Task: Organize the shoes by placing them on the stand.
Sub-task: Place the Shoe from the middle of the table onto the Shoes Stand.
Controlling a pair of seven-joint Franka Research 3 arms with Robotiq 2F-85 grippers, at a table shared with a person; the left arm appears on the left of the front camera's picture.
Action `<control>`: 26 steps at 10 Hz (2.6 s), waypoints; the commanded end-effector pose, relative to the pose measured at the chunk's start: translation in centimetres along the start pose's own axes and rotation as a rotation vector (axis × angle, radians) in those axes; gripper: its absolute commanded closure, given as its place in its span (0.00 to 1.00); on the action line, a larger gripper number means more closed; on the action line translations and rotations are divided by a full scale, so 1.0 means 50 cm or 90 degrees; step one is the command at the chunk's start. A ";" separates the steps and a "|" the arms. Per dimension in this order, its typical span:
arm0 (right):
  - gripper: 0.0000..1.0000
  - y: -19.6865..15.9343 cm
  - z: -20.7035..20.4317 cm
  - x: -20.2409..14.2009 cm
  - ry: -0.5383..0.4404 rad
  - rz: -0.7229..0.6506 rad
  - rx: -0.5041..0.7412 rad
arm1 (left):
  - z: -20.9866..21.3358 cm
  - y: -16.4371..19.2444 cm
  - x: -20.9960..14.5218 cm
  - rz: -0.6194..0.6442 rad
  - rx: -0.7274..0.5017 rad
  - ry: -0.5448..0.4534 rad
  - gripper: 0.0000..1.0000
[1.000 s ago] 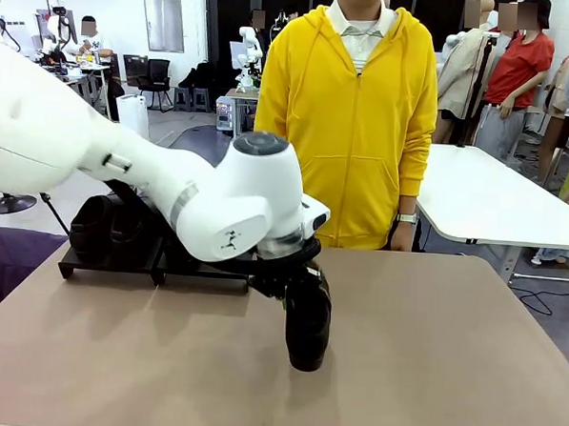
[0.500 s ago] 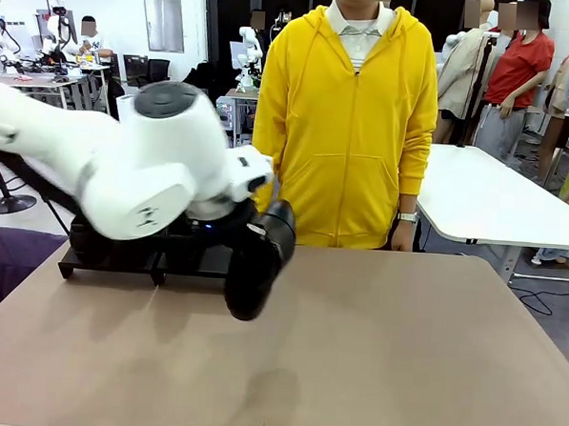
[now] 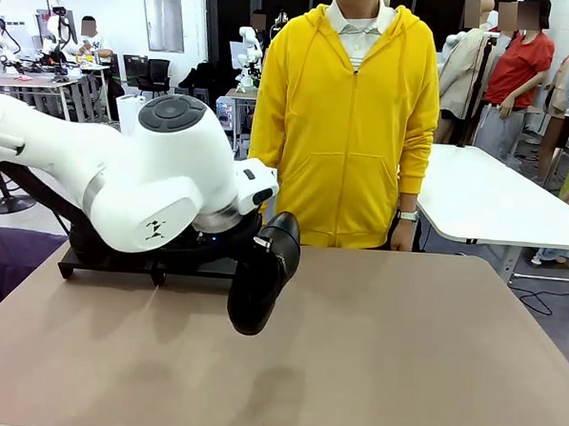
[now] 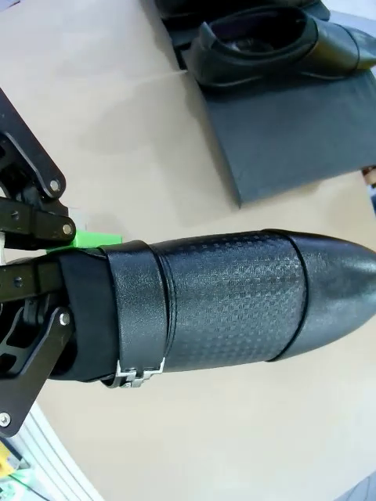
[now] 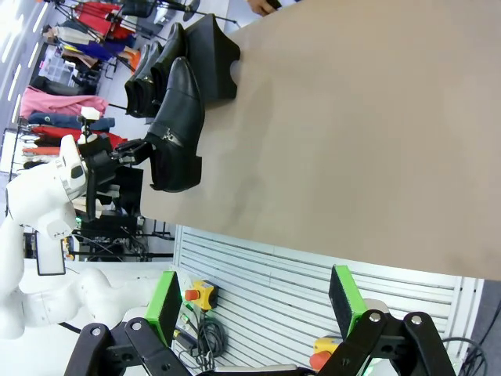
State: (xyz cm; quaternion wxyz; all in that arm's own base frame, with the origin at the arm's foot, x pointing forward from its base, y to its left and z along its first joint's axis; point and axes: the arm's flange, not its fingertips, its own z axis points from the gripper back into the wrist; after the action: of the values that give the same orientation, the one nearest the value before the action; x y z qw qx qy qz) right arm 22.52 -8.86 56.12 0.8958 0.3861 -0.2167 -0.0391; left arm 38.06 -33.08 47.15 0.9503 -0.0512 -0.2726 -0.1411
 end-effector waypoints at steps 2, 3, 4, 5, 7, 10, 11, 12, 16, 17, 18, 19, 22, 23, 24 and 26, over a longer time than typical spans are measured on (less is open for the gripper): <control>0.00 0.003 0.003 0.001 -0.004 0.007 0.009 | 0.000 0.000 0.000 0.000 0.000 0.000 1.00; 0.00 0.003 0.003 0.001 -0.004 0.007 0.009 | -0.011 0.015 0.036 0.007 0.043 -0.003 1.00; 0.00 0.003 0.003 0.001 -0.004 0.007 0.009 | -0.021 0.052 0.089 0.035 0.060 -0.014 1.00; 0.00 0.003 0.003 0.001 -0.004 0.007 0.009 | -0.040 0.091 0.145 0.016 0.046 -0.035 1.00; 0.00 0.003 0.003 0.001 -0.004 0.007 0.009 | -0.098 0.176 0.239 0.062 0.072 -0.057 1.00; 0.00 0.003 0.003 0.001 -0.004 0.007 0.009 | -0.159 0.243 0.283 0.117 0.131 -0.111 1.00; 0.00 0.003 0.003 0.001 -0.004 0.007 0.009 | -0.174 0.254 0.292 0.133 0.134 -0.109 1.00; 0.00 0.003 0.003 0.001 -0.004 0.007 0.009 | -0.185 0.258 0.294 0.134 0.139 -0.106 1.00; 0.00 0.003 0.003 0.001 -0.004 0.007 0.009 | -0.235 0.269 0.286 0.144 0.134 -0.076 1.00; 0.00 0.003 0.003 0.001 -0.004 0.007 0.009 | -0.243 0.267 0.285 0.136 0.128 -0.070 1.00; 0.00 0.003 0.003 0.001 -0.004 0.007 0.009 | -0.248 0.267 0.285 0.141 0.138 -0.062 1.00; 0.00 0.003 0.003 0.001 -0.004 0.007 0.009 | -0.251 0.267 0.285 0.139 0.135 -0.061 1.00; 0.00 0.003 0.003 0.001 -0.004 0.007 0.009 | -0.248 0.264 0.285 0.138 0.137 -0.073 0.00; 0.00 0.003 0.003 0.001 -0.004 0.007 0.009 | -0.240 0.261 0.287 0.134 0.138 -0.078 0.00; 0.00 0.003 0.003 0.001 -0.004 0.007 0.009 | -0.224 0.255 0.288 0.126 0.129 -0.084 0.00; 0.00 0.003 0.003 0.001 -0.004 0.007 0.009 | -0.168 0.235 0.292 0.110 0.132 -0.097 0.00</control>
State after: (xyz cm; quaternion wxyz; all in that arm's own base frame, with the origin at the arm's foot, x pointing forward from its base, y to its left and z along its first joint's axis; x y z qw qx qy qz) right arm 22.51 -8.87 56.12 0.8958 0.3862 -0.2165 -0.0392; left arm 58.70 -26.87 45.96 0.9405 0.0023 -0.3392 -0.0207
